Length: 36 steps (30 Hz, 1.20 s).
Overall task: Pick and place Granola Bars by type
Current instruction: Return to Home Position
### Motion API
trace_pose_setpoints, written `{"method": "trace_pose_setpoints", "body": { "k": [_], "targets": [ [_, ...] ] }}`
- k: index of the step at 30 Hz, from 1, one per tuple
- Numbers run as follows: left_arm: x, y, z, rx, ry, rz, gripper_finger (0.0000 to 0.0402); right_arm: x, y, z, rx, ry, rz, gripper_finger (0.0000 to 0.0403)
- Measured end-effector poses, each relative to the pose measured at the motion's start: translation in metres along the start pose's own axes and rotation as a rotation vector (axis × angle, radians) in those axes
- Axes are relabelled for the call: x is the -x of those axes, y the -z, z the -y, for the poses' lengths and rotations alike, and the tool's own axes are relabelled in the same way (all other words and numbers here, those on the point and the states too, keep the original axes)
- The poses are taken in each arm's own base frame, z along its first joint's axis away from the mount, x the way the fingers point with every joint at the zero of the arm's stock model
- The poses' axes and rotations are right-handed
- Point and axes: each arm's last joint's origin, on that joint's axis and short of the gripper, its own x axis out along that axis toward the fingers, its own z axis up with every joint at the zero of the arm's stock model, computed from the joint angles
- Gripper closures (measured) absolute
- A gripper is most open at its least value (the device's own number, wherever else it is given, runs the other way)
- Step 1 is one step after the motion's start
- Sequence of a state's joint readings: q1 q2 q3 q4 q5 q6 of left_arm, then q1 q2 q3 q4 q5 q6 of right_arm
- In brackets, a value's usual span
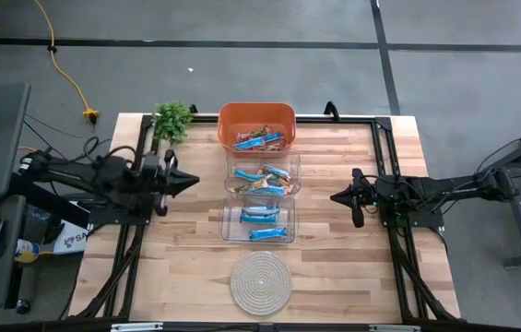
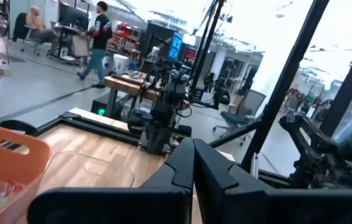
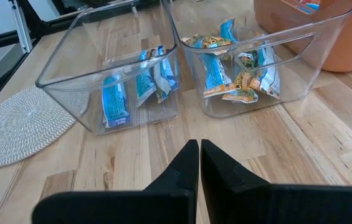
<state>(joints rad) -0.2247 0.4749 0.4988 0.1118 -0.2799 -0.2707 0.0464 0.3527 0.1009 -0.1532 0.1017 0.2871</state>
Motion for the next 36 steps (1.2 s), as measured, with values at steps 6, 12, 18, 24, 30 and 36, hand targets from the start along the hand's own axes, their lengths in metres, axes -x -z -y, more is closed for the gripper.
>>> {"method": "trace_pose_setpoints", "body": {
  "k": [6,12,18,24,30,36],
  "targets": [
    [0.022,0.029,-0.013,0.004,0.035,0.025,0.0401,0.0,0.0,0.0,0.0,0.0,0.0,0.0402],
    [0.04,0.049,-0.022,0.02,0.103,0.063,0.0401,0.0,0.0,0.0,0.0,0.0,0.0,0.0402],
    [0.051,0.062,-0.028,0.031,0.17,0.111,0.0401,0.0,0.0,0.0,0.0,0.0,0.0,0.0402],
    [0.047,0.079,-0.029,0.02,0.247,0.093,0.0401,0.0,0.0,0.0,0.0,0.0,-0.001,0.0402],
    [0.046,0.094,-0.032,0.031,0.273,0.12,0.0401,0.0,0.0,0.0,0.0,0.0,-0.001,0.0402],
    [0.045,0.099,-0.032,-0.008,0.281,0.071,0.0401,0.0,0.0,0.0,0.0,0.0,-0.001,0.0402]
  ]
}}
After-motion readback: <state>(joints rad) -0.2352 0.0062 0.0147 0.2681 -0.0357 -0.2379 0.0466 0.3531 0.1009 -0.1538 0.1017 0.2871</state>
